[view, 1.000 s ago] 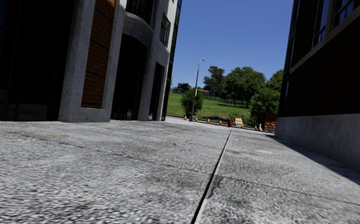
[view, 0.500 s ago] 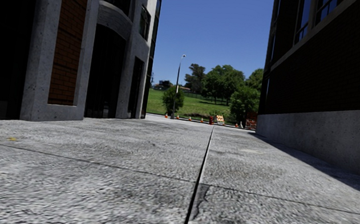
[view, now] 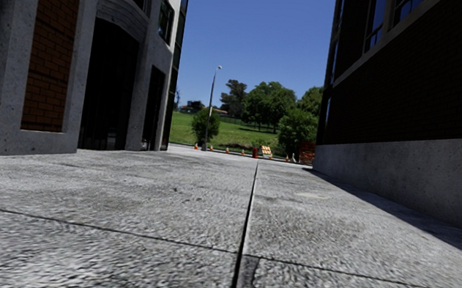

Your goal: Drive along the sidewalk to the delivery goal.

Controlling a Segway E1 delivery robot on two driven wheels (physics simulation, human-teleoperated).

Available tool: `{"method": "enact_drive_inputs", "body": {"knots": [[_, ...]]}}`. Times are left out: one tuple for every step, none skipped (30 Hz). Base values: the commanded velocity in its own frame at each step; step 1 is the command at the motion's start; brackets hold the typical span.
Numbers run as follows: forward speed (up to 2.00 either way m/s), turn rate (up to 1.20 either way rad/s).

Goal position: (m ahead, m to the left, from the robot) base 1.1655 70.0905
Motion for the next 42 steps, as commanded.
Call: {"method": "enact_drive_inputs", "body": {"knots": [[0.99,0.00],[0.99,0.00],[0.99,0.00],[0.99,0.00],[0.99,0.00],[0.99,0.00],[0.99,0.00],[0.99,0.00],[0.99,0.00],[0.99,0.00],[1.06,0.00],[1.30,0.00],[1.48,0.00],[1.63,0.00],[1.75,0.00],[1.88,0.00],[1.94,0.00],[1.97,0.00],[1.97,0.00],[2.00,0.00],[2.00,0.00],[2.00,0.00],[2.00,0.00],[2.00,0.00],[2.00,0.00],[2.00,0.00],[2.00,0.00],[2.00,0.00],[2.00,0.00],[2.00,0.00],[2.00,0.00],[2.00,0.00],[2.00,0.00],[2.00,0.00],[2.00,0.00],[2.00,0.00],[2.00,0.00],[2.00,0.00],[2.00,0.00],[2.00,0.00],[2.00,0.00],[2.00,0.00]]}}
